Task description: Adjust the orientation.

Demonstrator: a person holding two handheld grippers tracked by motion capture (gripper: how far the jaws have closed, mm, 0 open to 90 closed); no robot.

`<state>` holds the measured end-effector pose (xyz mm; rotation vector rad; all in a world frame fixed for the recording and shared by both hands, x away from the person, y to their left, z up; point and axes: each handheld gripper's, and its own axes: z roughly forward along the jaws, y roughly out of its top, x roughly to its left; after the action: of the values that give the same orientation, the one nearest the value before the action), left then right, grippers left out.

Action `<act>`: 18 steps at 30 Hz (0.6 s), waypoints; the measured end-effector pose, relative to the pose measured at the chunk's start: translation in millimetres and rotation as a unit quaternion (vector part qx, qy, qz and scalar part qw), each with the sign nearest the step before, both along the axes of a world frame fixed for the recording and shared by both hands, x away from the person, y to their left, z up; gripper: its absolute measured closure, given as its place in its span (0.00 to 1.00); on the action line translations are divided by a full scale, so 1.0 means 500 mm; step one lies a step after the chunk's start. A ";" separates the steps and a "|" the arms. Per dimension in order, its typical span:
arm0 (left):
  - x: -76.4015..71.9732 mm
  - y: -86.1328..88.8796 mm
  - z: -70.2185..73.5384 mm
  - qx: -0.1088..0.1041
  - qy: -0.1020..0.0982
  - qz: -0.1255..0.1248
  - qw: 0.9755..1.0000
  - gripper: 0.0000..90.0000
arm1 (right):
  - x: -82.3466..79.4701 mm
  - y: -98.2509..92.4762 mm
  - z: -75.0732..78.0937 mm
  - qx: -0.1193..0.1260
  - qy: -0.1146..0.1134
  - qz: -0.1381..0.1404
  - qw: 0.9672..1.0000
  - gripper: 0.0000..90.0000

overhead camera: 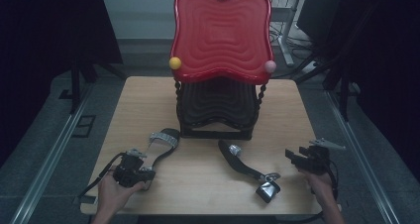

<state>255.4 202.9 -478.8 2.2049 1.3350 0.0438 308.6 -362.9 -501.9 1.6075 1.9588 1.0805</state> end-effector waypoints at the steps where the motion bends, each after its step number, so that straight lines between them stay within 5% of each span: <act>1: 0.001 0.004 0.001 0.001 0.000 0.000 1.000 0.98 | 0.000 0.000 0.000 0.000 0.000 0.000 1.000 0.39; 8: -0.009 0.000 0.031 -0.043 -0.036 -0.004 0.998 0.72 | 0.001 0.003 0.002 0.001 -0.001 0.001 1.000 0.39; 11: -0.002 0.003 0.072 -0.067 -0.070 0.010 0.995 0.60 | 0.008 0.007 0.000 0.002 0.002 -0.001 1.000 0.39; 18: 0.034 0.014 0.082 -0.055 -0.076 0.052 0.994 0.43 | 0.011 0.009 -0.001 0.001 0.001 0.001 1.000 0.39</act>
<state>272.6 209.8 -437.7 1.9974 1.3336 0.1699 314.3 -358.3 -502.2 1.6089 1.9608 1.0822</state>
